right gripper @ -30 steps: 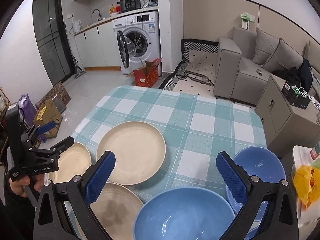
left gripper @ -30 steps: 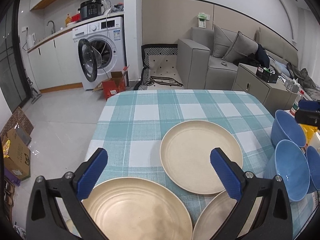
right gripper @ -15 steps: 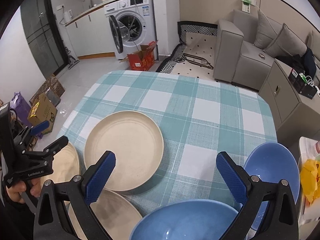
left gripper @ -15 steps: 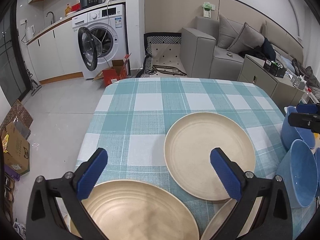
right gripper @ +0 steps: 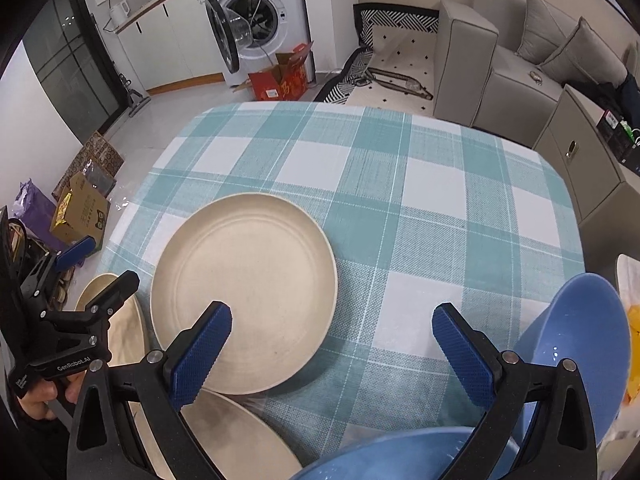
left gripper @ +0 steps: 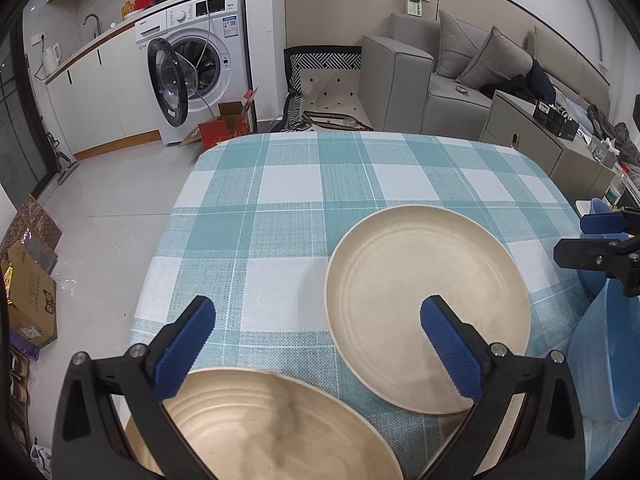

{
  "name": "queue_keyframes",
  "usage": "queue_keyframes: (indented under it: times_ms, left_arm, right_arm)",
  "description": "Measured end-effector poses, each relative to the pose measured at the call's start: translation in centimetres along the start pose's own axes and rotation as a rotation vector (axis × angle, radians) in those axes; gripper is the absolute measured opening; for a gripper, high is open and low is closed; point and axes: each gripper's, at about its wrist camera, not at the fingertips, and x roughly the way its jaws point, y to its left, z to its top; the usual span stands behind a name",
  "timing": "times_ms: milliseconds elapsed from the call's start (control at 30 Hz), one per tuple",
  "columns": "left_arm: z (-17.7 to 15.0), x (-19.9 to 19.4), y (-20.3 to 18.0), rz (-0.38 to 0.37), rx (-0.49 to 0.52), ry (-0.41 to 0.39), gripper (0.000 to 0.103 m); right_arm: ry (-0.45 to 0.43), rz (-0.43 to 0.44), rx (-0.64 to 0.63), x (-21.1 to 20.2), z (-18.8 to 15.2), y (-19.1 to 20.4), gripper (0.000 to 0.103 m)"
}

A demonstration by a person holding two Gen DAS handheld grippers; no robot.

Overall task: Organize plates and bowls
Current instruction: 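Move the left tool toward a beige plate rim while the right tool approaches another plate, then close the left tool on a plate rim while the right tool closes on another plate rim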

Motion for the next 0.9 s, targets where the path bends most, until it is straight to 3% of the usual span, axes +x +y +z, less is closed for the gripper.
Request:
queue_keyframes:
  times_ms: [200, 267, 400, 500, 733, 900]
  left_arm:
    - [0.2, 1.4, -0.2, -0.029, 0.002, 0.043, 0.097]
    - [0.2, 1.9, -0.2, -0.039, -0.004, 0.064, 0.094]
    - [0.2, 2.7, -0.3, -0.057, -0.007, 0.096, 0.080]
    - [0.2, 3.1, -0.2, -0.069, -0.011, 0.106, 0.069]
    - [0.1, 4.0, -0.2, -0.075, -0.016, 0.138, 0.062]
    - [0.0, 4.5, -0.1, -0.078, -0.013, 0.156, 0.062]
  right_arm:
    - [0.061, 0.029, 0.043, 2.1, 0.7, -0.5, 0.101]
    - [0.081, 0.035, 0.057, 2.7, 0.9, -0.7, 0.096]
    - [0.129, 0.026, 0.062, 4.1, 1.1, -0.8, 0.082]
    - [0.145, 0.039, 0.060, 4.6, 1.2, -0.8, 0.081]
    - [0.184, 0.098, 0.094, 5.7, 1.1, -1.2, 0.079]
    - [0.198, 0.102, 0.092, 6.3, 1.2, -0.9, 0.068]
